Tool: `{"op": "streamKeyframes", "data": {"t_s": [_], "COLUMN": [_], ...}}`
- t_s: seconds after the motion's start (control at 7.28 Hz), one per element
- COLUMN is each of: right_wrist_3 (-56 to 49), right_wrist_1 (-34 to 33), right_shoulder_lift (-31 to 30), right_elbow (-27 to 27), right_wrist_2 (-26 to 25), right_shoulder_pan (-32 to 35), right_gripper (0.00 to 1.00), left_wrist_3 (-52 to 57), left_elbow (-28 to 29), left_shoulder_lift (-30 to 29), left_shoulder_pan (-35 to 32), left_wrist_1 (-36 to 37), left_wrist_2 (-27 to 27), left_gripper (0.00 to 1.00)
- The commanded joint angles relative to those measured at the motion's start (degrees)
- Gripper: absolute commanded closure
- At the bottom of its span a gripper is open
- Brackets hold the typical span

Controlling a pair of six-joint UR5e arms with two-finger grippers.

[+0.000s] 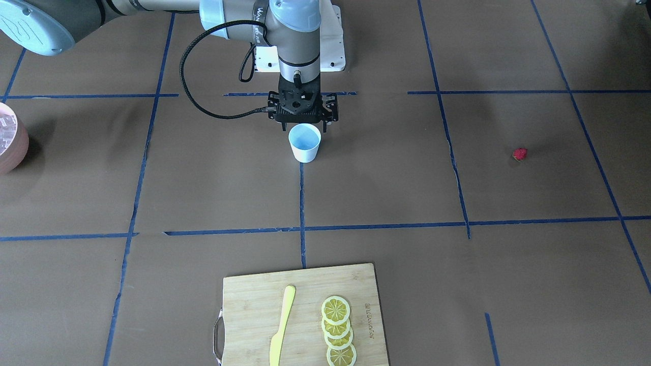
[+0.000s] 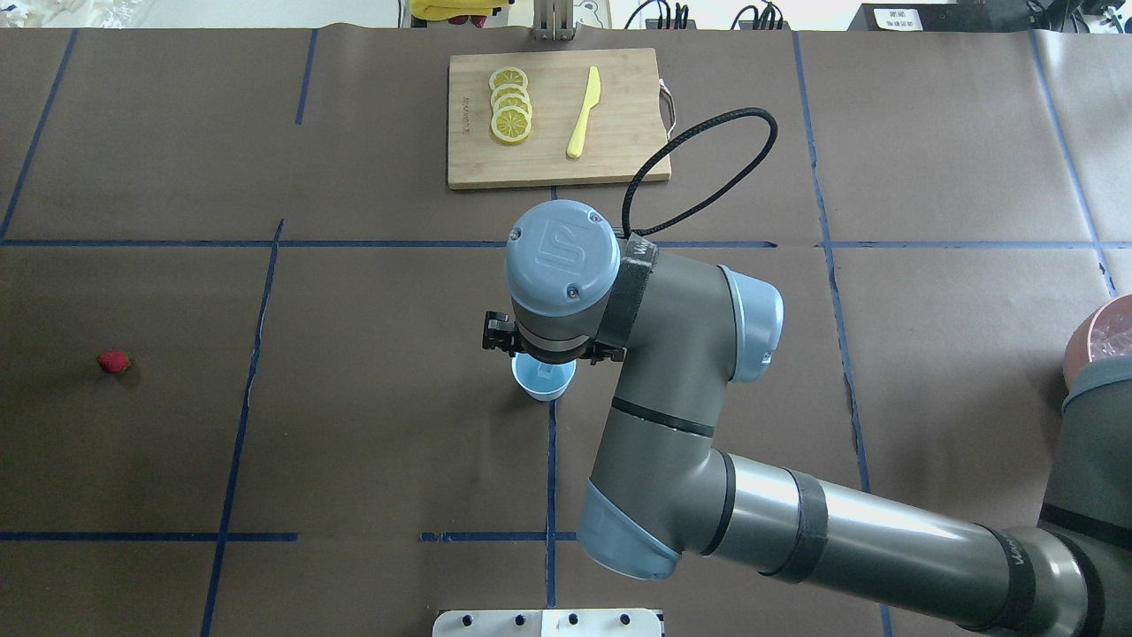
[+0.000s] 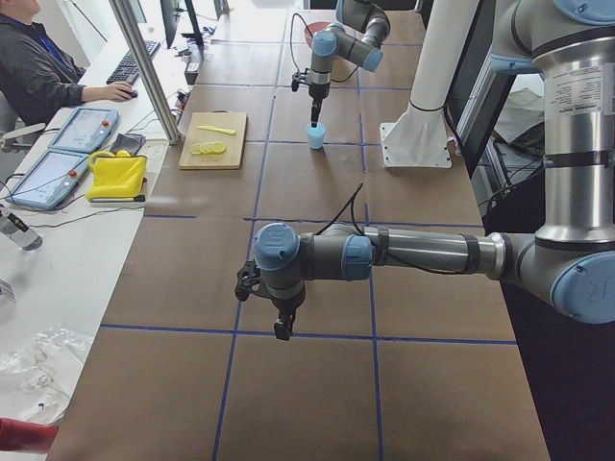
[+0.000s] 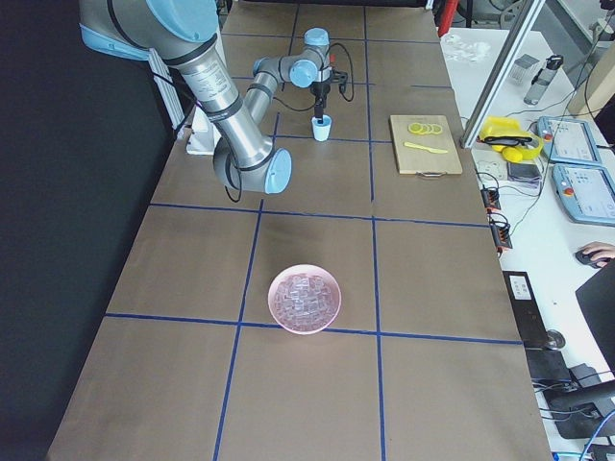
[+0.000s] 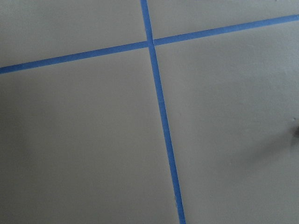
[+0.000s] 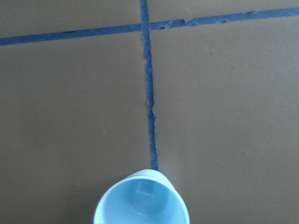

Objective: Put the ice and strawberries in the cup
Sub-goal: 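Open the right gripper to drop the ice cube into the cup, then move the empty right gripper back toward the pink bowl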

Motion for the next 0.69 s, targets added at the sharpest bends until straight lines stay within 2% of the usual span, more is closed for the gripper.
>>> {"op": "streamKeyframes", "data": {"t_s": [0.0,0.27,0.55], "right_wrist_3": [-13.2,-32.2,-55.9], "right_wrist_1": [0.0,0.0,0.6], "right_shoulder_lift": [-9.2,-21.1,-33.9], "right_elbow": [7.6,13.8,16.3], "right_wrist_2": [8.8,19.2,23.2], "right_shoulder_pan": [8.7,20.8,31.3], "right_gripper": [0.00,0.00,0.00], "left_wrist_3": [0.0,0.0,0.0], "left_elbow": [0.0,0.0,0.0], "left_shoulder_lift": [-0.1,-0.1,0.0], "left_shoulder_pan": [0.5,0.5,0.6], "left_wrist_1": [-0.1,-0.1,-0.1], "left_wrist_2": [0.0,0.0,0.0], "left_gripper": [0.00,0.00,0.00]}}
